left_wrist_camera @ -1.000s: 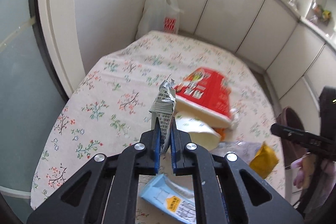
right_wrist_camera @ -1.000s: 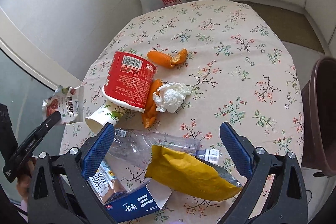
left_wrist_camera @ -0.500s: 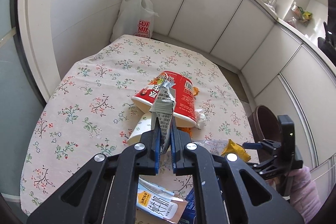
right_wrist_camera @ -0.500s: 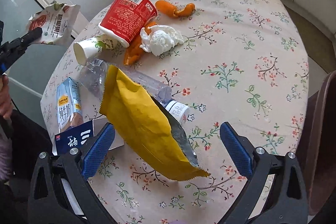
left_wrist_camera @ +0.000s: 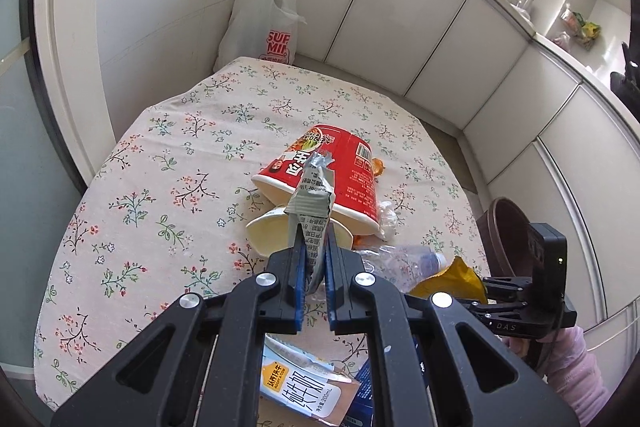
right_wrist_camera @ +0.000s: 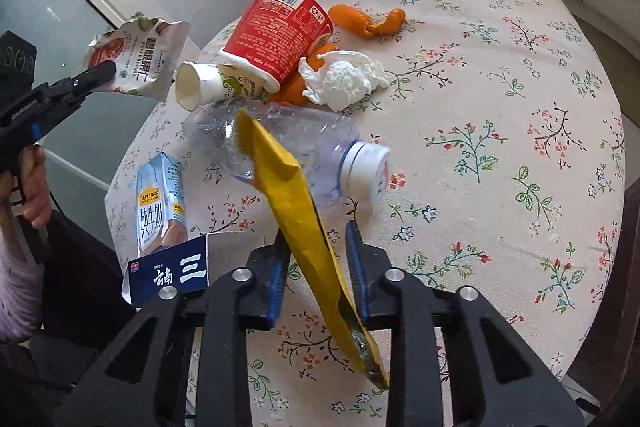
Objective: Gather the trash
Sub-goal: 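Grasp the yellow snack wrapper with the right gripper while the left holds its wrapper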
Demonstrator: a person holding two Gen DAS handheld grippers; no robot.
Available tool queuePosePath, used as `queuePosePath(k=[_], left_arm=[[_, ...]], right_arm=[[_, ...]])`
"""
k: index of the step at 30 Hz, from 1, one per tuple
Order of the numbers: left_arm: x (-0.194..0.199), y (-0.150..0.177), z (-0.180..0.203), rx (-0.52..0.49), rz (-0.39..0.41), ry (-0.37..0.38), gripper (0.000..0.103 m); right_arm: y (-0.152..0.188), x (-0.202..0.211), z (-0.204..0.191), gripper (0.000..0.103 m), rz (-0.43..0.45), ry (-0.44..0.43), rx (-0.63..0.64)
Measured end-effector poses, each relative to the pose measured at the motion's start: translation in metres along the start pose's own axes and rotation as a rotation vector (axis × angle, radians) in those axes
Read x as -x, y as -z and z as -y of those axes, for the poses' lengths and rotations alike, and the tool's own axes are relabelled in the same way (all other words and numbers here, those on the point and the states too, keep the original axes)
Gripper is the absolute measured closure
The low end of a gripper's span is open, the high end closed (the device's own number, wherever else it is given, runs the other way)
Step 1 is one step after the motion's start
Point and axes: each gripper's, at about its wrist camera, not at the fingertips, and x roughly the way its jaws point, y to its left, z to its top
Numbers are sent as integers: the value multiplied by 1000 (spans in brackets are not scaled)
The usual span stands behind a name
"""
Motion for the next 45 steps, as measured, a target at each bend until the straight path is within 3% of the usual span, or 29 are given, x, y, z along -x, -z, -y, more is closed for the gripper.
queuePosePath(k=[11,15,16,17,18,19,22,25,29,32,35,36,40,41,44,45], left_arm=[[2,0,3,11,19,14,95],[-1,0,10,3,14,24,95],[-3,0,12,-1,11,25,95],[-4,1,13,-4,7,24,95],[-5,1,13,-4,3,24,95],[-6,1,13,-1,-1,25,95],[-6,1,10,17,-3,27,95],[-6,0,8,24,-2,30,95],[-6,0,5,29,-13,35,95],[-2,-1,1,35,-5,40,95],[0,0,-3,47,-3,47,95],[-1,0,-4,53,-8,50,95],[-4,1,-5,61,-21,44,95],[-4,2,-4,60,-21,45,95],[-3,2,-2,54,-16,42,94],[-3,2,-2,53,-15,41,94]], right_arm=[[-11,41,-4,90,166,11,-14],[-8,44,-6,89,132,15,9],[-6,41,-7,82,111,30,17],[-2,37,-8,66,87,46,25],[2,31,-9,23,59,60,26],[7,28,-10,14,50,72,21],[13,26,-16,18,42,41,35],[16,27,-10,19,43,70,1],[26,17,-6,24,-26,134,11],[40,16,-22,24,-69,108,96],[52,23,-46,17,-57,116,203],[57,24,-57,13,-45,147,250],[63,9,-82,13,-13,311,386],[63,0,-82,15,-21,352,390],[62,-21,-74,33,-70,442,403],[61,-25,-70,45,-76,463,397]])
